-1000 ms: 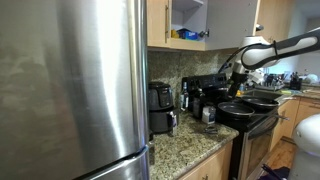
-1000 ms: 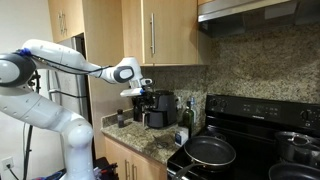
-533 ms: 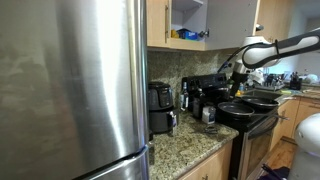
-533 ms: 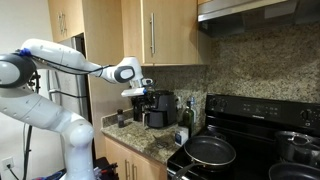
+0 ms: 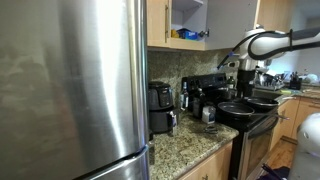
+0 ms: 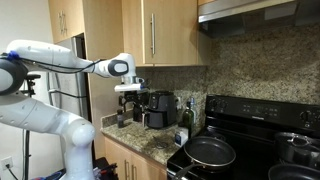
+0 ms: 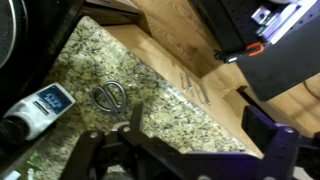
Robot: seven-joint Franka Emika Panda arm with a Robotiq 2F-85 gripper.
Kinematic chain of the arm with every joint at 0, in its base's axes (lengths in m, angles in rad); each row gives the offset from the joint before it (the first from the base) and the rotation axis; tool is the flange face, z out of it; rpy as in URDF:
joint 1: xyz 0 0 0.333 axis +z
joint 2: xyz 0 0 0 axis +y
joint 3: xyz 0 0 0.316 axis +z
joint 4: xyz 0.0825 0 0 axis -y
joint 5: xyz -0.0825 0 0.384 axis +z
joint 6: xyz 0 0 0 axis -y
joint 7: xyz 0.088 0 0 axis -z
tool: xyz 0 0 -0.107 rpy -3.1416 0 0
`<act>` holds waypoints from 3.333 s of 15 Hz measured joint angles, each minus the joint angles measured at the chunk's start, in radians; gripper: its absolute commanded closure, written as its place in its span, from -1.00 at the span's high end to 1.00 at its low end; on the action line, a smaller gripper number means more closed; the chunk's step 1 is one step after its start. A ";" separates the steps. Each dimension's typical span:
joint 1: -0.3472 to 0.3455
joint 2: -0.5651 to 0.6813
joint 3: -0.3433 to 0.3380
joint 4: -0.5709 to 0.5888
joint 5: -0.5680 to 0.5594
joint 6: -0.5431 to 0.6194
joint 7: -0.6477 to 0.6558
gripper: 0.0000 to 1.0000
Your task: Move the object from the left to the right
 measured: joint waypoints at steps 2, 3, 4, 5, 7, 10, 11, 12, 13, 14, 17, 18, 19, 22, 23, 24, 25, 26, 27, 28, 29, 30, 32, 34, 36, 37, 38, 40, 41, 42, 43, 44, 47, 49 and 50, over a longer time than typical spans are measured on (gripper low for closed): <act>0.052 -0.114 0.061 -0.012 0.029 -0.137 -0.025 1.00; 0.078 -0.169 0.081 -0.016 0.037 -0.186 -0.026 1.00; 0.093 -0.213 0.091 -0.022 0.038 -0.209 -0.026 1.00; 0.099 -0.239 0.092 -0.031 0.038 -0.213 -0.028 1.00; 0.099 -0.254 0.090 -0.042 0.038 -0.213 -0.035 1.00; 0.099 -0.249 0.089 -0.046 0.038 -0.213 -0.036 1.00; 0.099 -0.249 0.089 -0.046 0.038 -0.213 -0.036 1.00; 0.099 -0.249 0.089 -0.046 0.038 -0.213 -0.037 1.00; 0.099 -0.249 0.089 -0.046 0.038 -0.213 -0.037 1.00; 0.099 -0.249 0.089 -0.046 0.038 -0.213 -0.037 1.00; 0.099 -0.249 0.089 -0.046 0.038 -0.213 -0.037 1.00; 0.099 -0.248 0.089 -0.046 0.038 -0.213 -0.037 1.00; 0.099 -0.248 0.089 -0.046 0.038 -0.213 -0.037 1.00; 0.099 -0.249 0.089 -0.046 0.038 -0.213 -0.036 1.00; 0.101 -0.248 0.088 -0.048 0.038 -0.217 -0.039 1.00; 0.114 -0.243 0.093 -0.058 0.039 -0.222 -0.058 1.00; 0.140 -0.236 0.109 -0.075 0.048 -0.222 -0.065 1.00; 0.177 -0.227 0.142 -0.092 0.075 -0.222 -0.064 1.00; 0.219 -0.218 0.188 -0.105 0.108 -0.220 -0.057 1.00; 0.265 -0.204 0.244 -0.107 0.141 -0.210 -0.046 1.00; 0.311 -0.182 0.304 -0.100 0.163 -0.184 -0.032 1.00; 0.348 -0.154 0.356 -0.084 0.174 -0.134 -0.011 1.00; 0.380 -0.072 0.422 -0.030 0.177 -0.008 0.047 1.00; 0.379 0.014 0.429 0.024 0.156 0.035 0.061 1.00; 0.377 0.062 0.424 0.049 0.148 0.038 0.061 1.00; 0.379 0.069 0.421 0.051 0.148 0.038 0.062 1.00; 0.380 0.074 0.417 0.049 0.148 0.017 0.062 1.00; 0.382 0.115 0.414 0.033 0.157 0.021 0.061 1.00; 0.387 0.160 0.416 0.034 0.173 0.065 0.061 1.00; 0.395 0.211 0.418 0.040 0.192 0.129 0.062 1.00; 0.402 0.270 0.419 0.056 0.216 0.206 0.065 1.00; 0.408 0.331 0.419 0.083 0.239 0.277 0.068 1.00; 0.413 0.502 0.419 0.196 0.281 0.456 0.103 1.00; 0.413 0.577 0.417 0.253 0.288 0.484 0.115 1.00; 0.413 0.585 0.417 0.255 0.288 0.484 0.115 1.00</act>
